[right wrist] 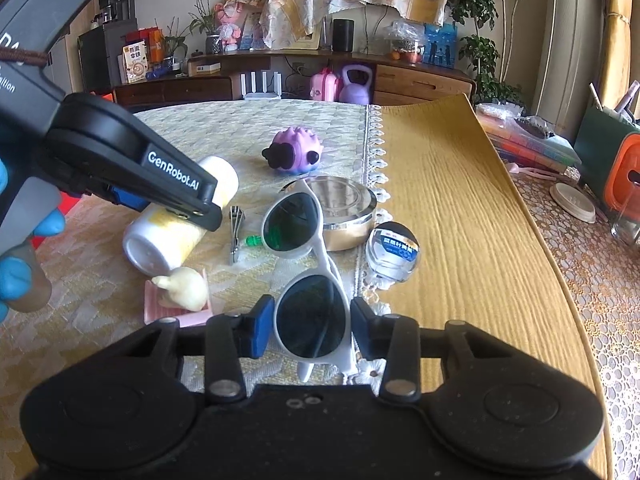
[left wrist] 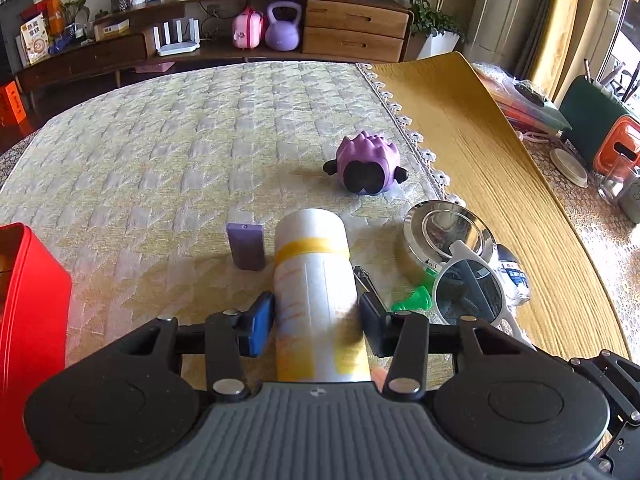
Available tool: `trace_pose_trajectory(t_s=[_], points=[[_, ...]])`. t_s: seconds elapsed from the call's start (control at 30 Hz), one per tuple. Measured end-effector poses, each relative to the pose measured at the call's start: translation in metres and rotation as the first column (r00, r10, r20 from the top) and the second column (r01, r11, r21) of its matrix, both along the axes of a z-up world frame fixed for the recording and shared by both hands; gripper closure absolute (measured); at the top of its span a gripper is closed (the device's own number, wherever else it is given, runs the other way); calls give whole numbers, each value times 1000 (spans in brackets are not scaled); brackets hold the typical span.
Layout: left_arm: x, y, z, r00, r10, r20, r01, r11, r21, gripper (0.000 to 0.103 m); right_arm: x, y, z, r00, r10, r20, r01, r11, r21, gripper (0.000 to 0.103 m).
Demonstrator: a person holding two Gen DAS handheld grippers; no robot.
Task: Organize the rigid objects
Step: 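Grasp the white bottle with the left tool while the right tool grasps the white sunglasses, then carry the white bottle and sunglasses into the red tin box with both tools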
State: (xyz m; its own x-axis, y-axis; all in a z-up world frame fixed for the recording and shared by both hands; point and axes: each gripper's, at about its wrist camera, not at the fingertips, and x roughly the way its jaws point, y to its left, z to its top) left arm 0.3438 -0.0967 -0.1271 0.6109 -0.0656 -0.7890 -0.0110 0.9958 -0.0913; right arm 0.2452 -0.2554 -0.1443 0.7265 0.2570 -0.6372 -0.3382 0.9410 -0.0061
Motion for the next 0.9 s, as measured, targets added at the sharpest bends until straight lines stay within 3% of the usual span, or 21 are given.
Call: trace_pose_trajectory(t_s=[0.43,0.9], points=[[-25,17,12,1000,-6,-4,5,1000,-17,58,-21,-5,21,1000,-22,18,21,998,51,64],[-74,47,46,1000,-13,23,15,996,-88,59,-56,6,68,999,-5,37,1,995,104,64]])
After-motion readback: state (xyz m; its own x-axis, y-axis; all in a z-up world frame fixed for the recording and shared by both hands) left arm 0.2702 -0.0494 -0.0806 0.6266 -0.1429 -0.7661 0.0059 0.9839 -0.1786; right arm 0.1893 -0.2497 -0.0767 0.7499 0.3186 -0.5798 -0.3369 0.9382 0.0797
